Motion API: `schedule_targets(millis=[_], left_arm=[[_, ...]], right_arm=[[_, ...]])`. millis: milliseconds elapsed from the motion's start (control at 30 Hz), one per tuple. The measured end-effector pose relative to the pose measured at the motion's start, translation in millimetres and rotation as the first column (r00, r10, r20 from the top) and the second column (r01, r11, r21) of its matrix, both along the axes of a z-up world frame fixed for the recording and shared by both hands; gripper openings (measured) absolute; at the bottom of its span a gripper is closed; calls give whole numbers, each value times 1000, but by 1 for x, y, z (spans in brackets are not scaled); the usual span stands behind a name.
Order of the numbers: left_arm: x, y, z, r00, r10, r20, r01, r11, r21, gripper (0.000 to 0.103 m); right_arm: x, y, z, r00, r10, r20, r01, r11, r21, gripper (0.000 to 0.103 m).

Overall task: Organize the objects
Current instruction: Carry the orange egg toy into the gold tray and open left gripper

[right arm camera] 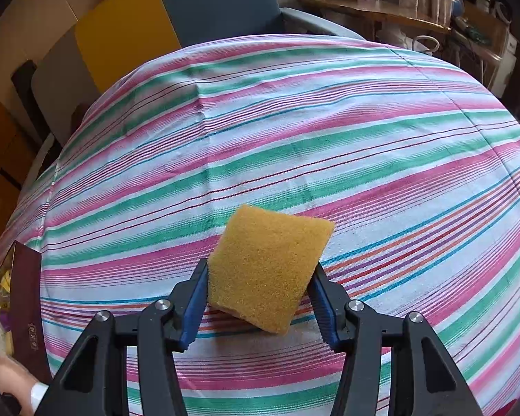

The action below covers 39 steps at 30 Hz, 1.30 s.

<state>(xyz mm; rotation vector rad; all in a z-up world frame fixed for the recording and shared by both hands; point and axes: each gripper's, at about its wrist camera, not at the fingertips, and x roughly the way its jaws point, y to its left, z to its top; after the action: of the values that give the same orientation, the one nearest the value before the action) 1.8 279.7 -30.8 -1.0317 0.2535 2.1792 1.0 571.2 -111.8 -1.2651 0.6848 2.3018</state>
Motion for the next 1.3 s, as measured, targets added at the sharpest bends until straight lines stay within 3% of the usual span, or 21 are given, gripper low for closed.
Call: schedule_targets(millis=[500, 700, 933, 1133, 1300], left_arm=[[4, -6, 5, 1000, 3, -7, -3, 1000, 1, 37], [0, -24, 13, 1000, 13, 22, -14, 999, 46, 37], [-22, -96, 30, 985, 159, 73, -167, 979, 119, 37], [-47, -174, 26, 940, 321, 120, -336, 931, 143, 37], [-70, -190, 3, 918, 319, 235, -359, 920, 156, 37]], right_arm=[[-5, -7, -7, 1000, 15, 27, -16, 1000, 19, 63], [-5, -17, -5, 998, 50, 45, -54, 995, 78, 54], [-6, -22, -5, 996, 70, 54, -76, 990, 122, 53], [-9, -22, -6, 996, 73, 60, -81, 987, 138, 53], [-9, -22, -6, 995, 74, 63, -82, 986, 142, 53]])
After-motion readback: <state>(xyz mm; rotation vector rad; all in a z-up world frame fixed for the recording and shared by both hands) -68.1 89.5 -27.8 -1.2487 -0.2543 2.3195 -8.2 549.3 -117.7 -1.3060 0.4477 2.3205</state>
